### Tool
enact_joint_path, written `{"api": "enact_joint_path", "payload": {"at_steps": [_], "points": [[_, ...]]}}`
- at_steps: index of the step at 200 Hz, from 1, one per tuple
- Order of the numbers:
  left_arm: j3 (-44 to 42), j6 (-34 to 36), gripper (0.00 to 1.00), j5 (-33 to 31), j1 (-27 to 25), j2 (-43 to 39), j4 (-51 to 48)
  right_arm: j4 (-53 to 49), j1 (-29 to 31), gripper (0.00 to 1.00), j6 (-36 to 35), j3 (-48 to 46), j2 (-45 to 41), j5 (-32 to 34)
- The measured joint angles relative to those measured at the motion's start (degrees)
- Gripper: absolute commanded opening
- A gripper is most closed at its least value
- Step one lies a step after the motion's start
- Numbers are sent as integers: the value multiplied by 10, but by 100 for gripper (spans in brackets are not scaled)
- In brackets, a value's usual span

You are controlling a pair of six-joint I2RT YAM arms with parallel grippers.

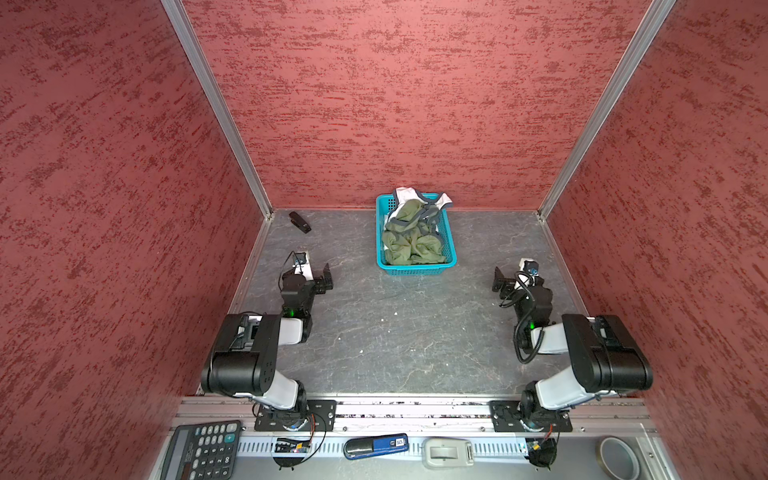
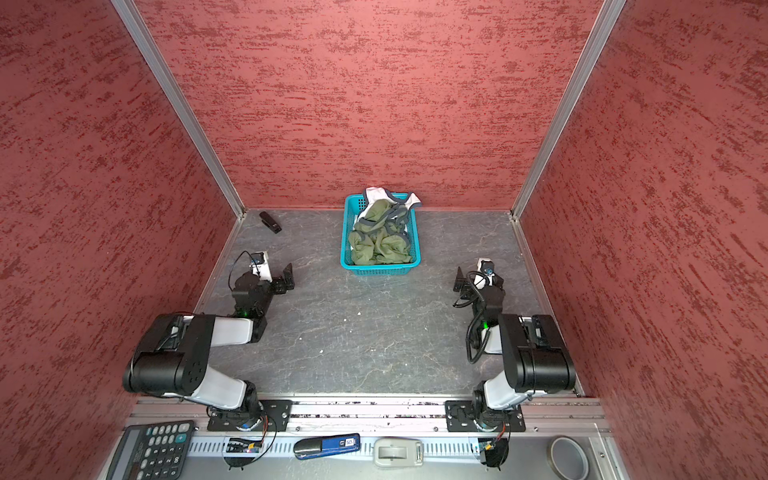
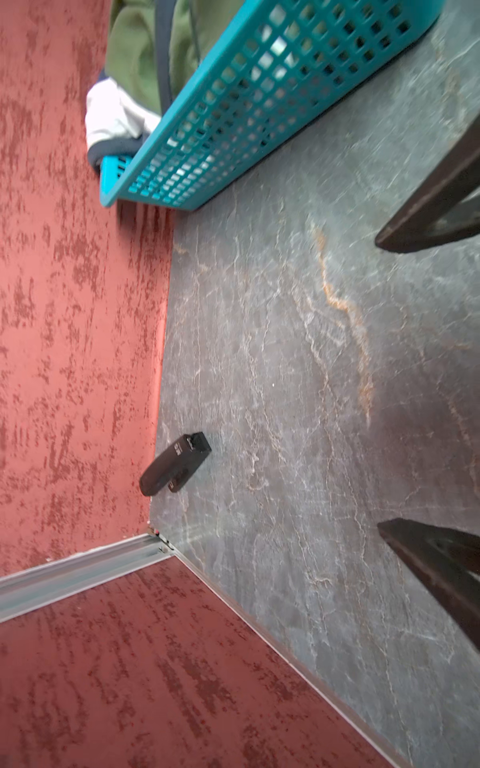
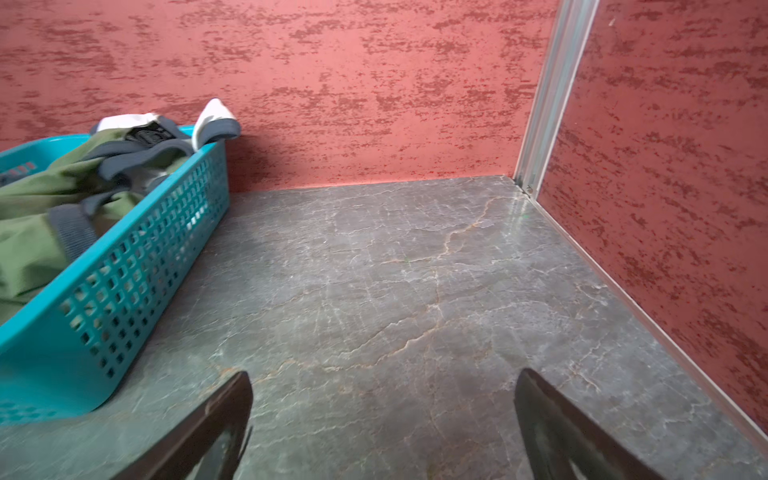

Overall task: Fold and stack the tank tops
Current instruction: 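Grasp the green tank top in the basket with the right gripper while left arm lifts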

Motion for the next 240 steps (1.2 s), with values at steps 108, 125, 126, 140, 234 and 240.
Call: {"api": "enact_joint_path", "payload": {"at_steps": [108,125,126,140,234,240], "points": [[156,-187,99,-111,-141,-403,-466,-359,21,99,185,144,-418,-78],[164,-246,100,-107,-126,-443,-530,-436,21,99,227,194,-428,-64],[163,-248,100,-106,-125,-445,-532,-440,21,99,230,196,-429,-65],[141,-283,99,-71,-98,-479,-552,-456,19,99,253,194,-431,-73],[108,-280,100,64,-184,-352,-612,-622,186,99,248,444,-81,-91],[108,-272,99,59,-196,-349,-615,-629,200,99,244,468,-56,-85]]}}
